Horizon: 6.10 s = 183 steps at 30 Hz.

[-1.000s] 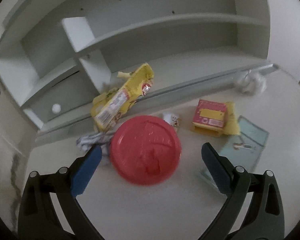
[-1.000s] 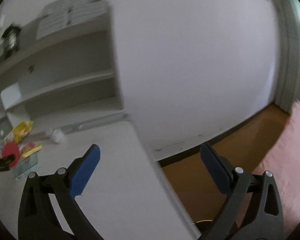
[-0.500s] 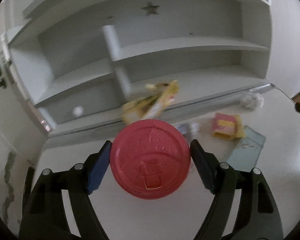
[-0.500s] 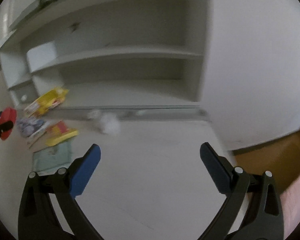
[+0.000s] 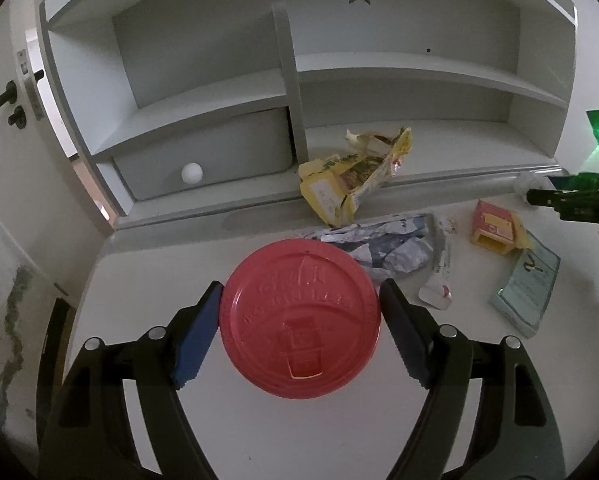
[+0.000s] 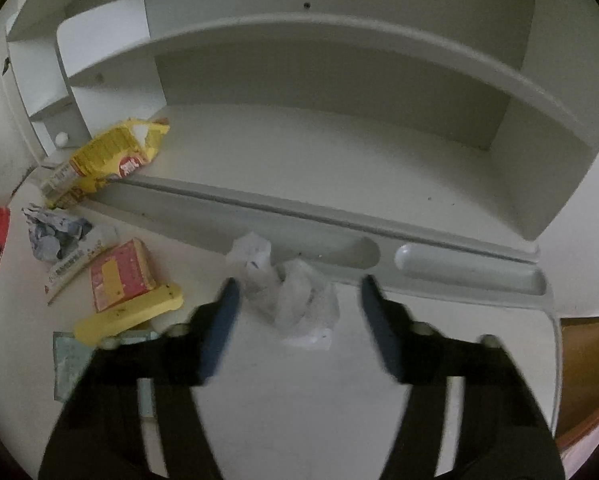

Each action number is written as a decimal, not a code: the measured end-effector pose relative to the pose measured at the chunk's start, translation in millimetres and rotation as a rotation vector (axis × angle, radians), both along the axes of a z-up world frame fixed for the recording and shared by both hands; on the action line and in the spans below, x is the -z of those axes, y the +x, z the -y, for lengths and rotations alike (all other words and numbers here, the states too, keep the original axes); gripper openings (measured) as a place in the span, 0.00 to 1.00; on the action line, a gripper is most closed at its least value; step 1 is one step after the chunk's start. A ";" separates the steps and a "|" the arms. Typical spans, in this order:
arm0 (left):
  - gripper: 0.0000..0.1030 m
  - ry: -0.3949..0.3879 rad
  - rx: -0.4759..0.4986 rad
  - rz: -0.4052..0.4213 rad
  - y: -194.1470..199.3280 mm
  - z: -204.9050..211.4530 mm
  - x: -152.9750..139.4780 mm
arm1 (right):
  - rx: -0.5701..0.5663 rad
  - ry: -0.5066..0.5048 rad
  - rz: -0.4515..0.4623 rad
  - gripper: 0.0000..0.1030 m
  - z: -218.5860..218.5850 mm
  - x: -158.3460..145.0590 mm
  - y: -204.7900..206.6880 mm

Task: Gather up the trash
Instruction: 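Grasp the red cup lid with the left gripper while the right grasps the white tissue, then carry the lid and tissue over the black bin and open both grippers, then swing both grippers back toward the table, then grasp the silver-blue crumpled wrapper with the left gripper while the right grasps the yellow stick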

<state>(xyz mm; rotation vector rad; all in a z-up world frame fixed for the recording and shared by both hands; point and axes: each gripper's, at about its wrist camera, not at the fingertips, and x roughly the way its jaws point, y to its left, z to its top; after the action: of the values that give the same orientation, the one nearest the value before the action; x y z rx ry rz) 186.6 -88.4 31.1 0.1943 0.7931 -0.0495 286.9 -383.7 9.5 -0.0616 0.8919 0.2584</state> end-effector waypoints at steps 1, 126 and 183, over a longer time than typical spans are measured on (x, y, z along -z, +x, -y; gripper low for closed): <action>0.74 -0.003 0.001 -0.005 0.3 -0.2 0.3 | -0.003 0.016 -0.007 0.45 0.9 0.8 -0.2; 0.94 -0.165 0.451 0.111 -135.6 233.4 -31.2 | 0.795 0.067 0.305 0.93 252.7 -45.0 -363.1; 0.93 -0.105 0.323 -0.181 50.7 12.2 35.1 | -0.016 -0.096 -0.082 0.75 -58.1 11.3 -23.2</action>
<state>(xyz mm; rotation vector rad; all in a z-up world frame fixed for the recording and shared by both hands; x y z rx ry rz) 237.3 -100.7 -4.0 0.2188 0.9307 -0.4178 263.7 -325.6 -1.8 -0.1479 0.9857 0.2339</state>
